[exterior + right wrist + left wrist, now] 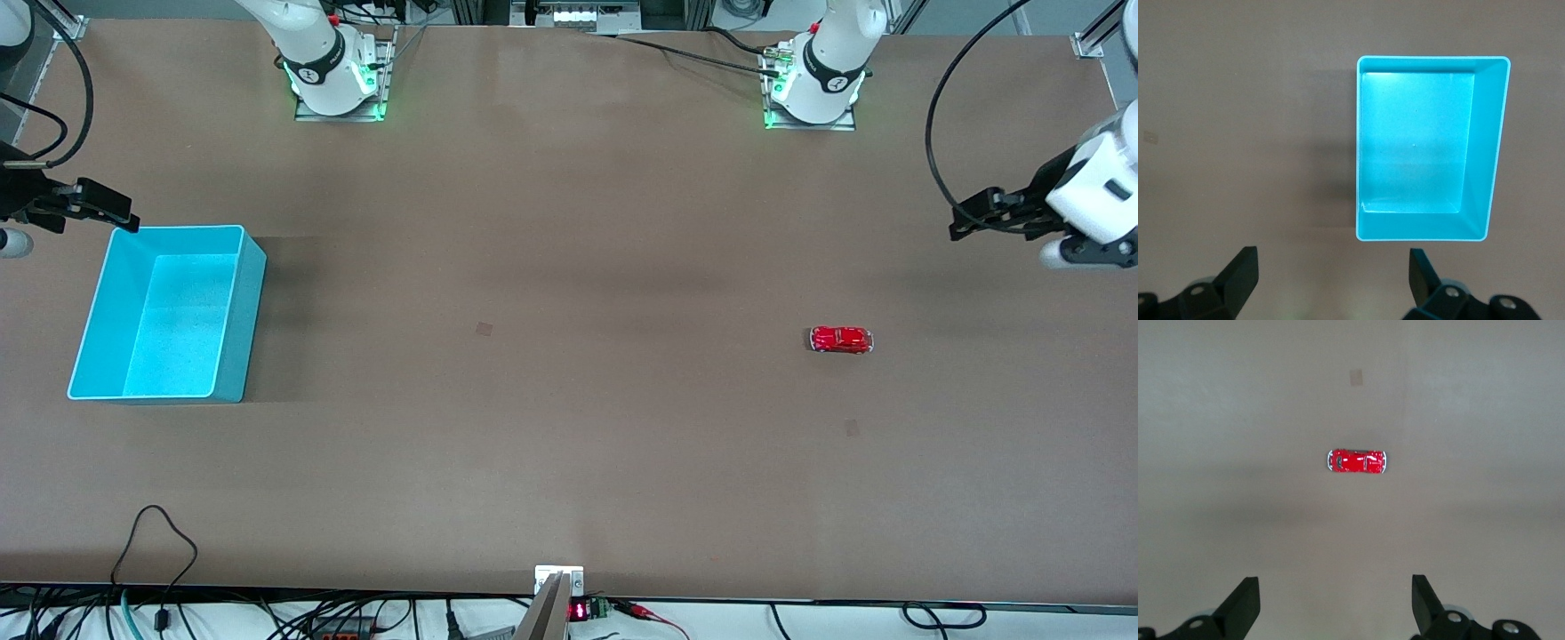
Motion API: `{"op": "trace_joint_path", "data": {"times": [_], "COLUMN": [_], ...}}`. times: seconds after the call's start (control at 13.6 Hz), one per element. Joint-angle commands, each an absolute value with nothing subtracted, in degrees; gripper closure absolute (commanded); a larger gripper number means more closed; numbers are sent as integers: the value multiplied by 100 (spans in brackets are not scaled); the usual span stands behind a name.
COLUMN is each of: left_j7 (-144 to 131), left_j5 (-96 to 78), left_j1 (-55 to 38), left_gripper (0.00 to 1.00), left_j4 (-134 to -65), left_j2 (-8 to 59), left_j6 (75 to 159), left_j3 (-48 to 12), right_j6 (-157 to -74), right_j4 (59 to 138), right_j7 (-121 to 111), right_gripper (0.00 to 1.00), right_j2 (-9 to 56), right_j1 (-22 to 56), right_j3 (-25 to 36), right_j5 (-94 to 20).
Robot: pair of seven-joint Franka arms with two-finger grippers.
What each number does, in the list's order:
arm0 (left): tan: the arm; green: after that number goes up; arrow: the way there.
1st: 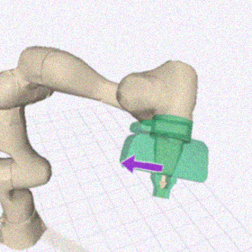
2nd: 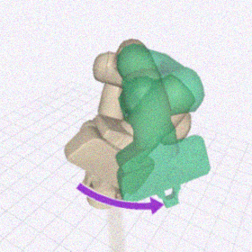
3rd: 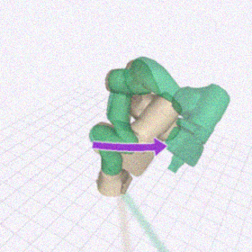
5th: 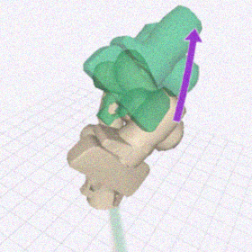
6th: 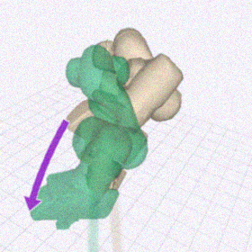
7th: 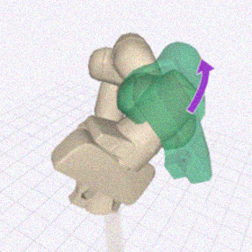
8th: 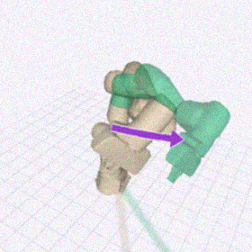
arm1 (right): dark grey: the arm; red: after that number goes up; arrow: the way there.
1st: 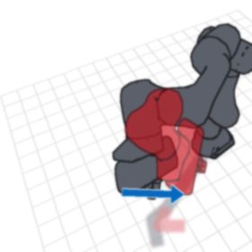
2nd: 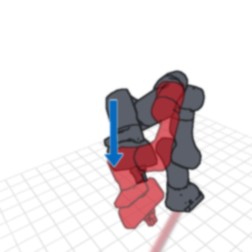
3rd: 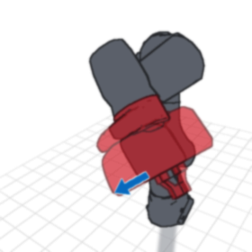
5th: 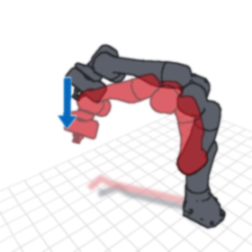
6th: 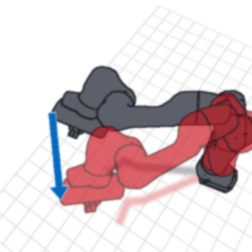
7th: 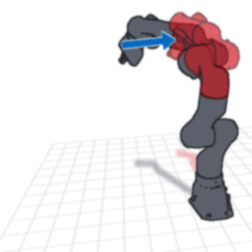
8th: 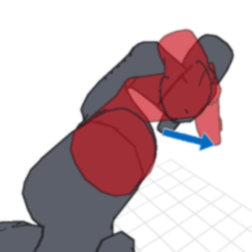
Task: Wind red beetle toy and store in blue box
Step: 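Reach the left gripper down over the red toy car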
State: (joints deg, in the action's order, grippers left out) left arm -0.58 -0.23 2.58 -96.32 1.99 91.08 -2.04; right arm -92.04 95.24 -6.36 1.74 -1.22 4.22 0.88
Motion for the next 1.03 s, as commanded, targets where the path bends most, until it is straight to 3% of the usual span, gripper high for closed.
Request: {"op": "trace_joint_path", "data": {"times": [0.0,0.29,0.66,0.95], "left_j7": [9,385,3046,5015], "left_j5": [-35,-26,-35,17], "left_j1": [325,343,404,404], "left_gripper": [0,0,0,0], "left_j4": [-9808,-10115,-11143,-11531], "left_j2": [290,509,633,1045], "left_j6": [9123,9859,10861,11741], "left_j3": [-255,-255,-255,-255], "right_j6": [-9202,-9202,-9202,-9202], "right_j4": [9589,9589,9580,9580], "right_j7": [-642,-642,-642,-642], "right_gripper": [0,0,0,0], "right_j2": [105,105,114,123], "right_j1": [-193,-193,-193,-193], "right_j3": [352,343,343,343], "right_j5": [88,88,88,88]}}
